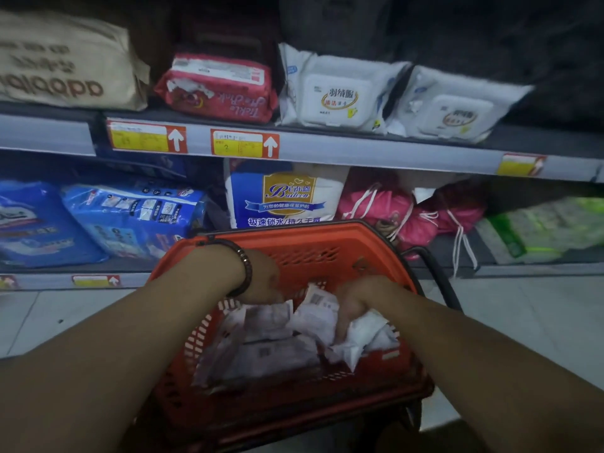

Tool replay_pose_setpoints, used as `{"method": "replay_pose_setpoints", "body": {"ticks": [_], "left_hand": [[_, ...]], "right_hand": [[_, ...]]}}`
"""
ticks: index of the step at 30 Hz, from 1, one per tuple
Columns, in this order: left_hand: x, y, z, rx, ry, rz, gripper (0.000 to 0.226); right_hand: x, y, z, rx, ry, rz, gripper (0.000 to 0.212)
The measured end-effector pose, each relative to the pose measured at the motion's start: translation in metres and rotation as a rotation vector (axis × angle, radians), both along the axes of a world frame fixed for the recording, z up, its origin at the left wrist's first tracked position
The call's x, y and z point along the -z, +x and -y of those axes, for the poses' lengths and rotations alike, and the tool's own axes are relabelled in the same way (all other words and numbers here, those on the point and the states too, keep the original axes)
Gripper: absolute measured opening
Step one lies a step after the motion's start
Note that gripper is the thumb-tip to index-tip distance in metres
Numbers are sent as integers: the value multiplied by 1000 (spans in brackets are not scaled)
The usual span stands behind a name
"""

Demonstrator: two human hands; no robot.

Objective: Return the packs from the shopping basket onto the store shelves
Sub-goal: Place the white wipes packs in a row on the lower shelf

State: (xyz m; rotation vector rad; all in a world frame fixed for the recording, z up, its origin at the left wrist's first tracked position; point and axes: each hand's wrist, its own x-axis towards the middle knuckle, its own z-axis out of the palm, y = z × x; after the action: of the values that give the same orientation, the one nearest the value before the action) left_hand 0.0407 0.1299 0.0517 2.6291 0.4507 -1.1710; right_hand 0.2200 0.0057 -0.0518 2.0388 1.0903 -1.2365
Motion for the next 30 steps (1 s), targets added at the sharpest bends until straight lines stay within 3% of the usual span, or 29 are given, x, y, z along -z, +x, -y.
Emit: {"method": "replay_pose_setpoints", "body": {"ticks": [4, 6, 7, 9, 11, 13, 16, 18, 21, 24, 28, 30], "left_hand": [[-12, -10, 8, -86, -19, 10, 62], [-14, -12, 13, -218, -129, 47, 88], [-13, -12, 15, -381, -251, 67, 103], [-15, -12, 33, -740, -636, 160, 90], [-14, -8, 55, -991, -949, 380, 76], [-17, -5, 76, -1181, -1185, 618, 75], [-27, -5, 88, -1313, -1388, 914, 63], [-33, -4, 87, -1358, -1486, 1029, 49], [-44, -1, 84, -1403, -1630, 1095, 50], [-45, 3, 74, -1351, -1664, 1175, 57], [-45, 5, 70, -1293, -1646, 1168, 37], [-47, 7, 69, -1303, -1613, 1203, 28]], "right_hand": [[-76, 5, 13, 54, 264, 88, 65], [-104, 0, 24, 69, 435, 161, 70], [-112, -6, 31, 78, 513, 217, 76], [-123, -25, 47, 72, 696, 363, 81], [-124, -42, 57, 58, 907, 496, 76], [-126, -59, 56, -5, 1054, 641, 70], [-129, -79, 50, -49, 1224, 767, 81], [-133, -91, 49, -70, 1341, 735, 83], [-150, -102, 55, -18, 1455, 674, 80], [-175, -96, 57, 236, 1508, 444, 78], [-187, -66, 62, 530, 1615, 161, 55], [-186, -52, 63, 638, 1538, 83, 71]]}}
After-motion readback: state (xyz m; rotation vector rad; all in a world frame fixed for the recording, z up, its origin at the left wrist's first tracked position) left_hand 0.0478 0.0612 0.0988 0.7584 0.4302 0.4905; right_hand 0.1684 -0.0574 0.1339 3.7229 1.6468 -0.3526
